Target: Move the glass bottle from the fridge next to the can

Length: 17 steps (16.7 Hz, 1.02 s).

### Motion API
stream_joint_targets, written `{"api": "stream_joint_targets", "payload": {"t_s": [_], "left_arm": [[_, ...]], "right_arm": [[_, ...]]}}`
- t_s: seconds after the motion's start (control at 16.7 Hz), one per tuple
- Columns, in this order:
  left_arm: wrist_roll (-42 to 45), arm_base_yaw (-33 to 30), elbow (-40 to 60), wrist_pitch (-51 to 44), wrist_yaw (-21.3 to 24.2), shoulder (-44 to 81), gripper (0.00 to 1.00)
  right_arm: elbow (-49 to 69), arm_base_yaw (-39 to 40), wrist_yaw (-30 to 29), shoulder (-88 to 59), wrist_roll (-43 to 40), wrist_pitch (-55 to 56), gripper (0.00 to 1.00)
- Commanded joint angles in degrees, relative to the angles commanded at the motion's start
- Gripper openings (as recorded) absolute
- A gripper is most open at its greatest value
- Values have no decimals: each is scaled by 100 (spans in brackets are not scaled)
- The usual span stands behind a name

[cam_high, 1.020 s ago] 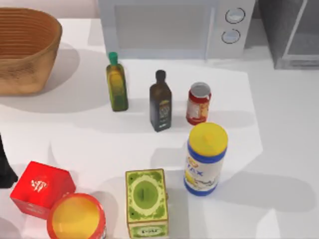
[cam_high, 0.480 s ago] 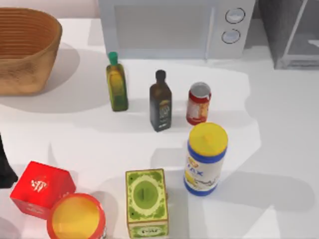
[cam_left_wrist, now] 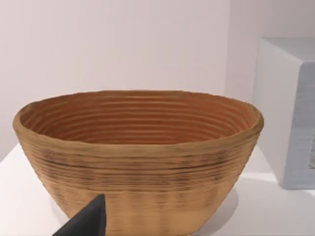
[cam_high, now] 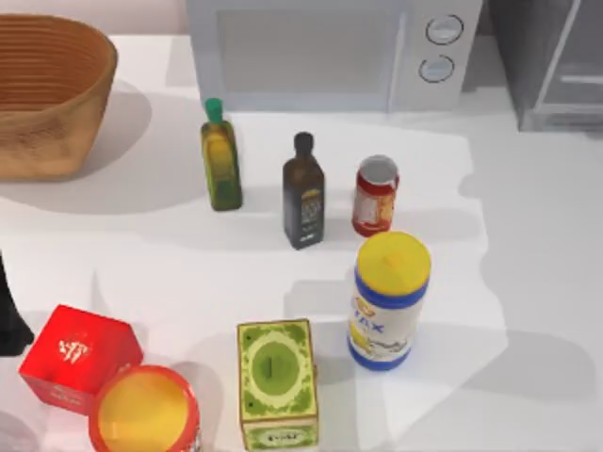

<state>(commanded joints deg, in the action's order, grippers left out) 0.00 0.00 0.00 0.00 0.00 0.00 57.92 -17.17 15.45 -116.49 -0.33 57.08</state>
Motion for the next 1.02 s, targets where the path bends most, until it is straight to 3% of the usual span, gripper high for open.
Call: {"api": "stream_joint_targets", "payload": {"t_s": [0.3,0.72,1.02], "left_arm": [[0,0,0,0,0,0,100],[0,0,0,0,0,0,100],[0,0,0,0,0,0,100]], "right_arm": [[-1418,-226,206,888,-11,586,0],[-1553,-214,217,966,-1,669,0],[-1815,723,-698,522,14,1395,0]]}}
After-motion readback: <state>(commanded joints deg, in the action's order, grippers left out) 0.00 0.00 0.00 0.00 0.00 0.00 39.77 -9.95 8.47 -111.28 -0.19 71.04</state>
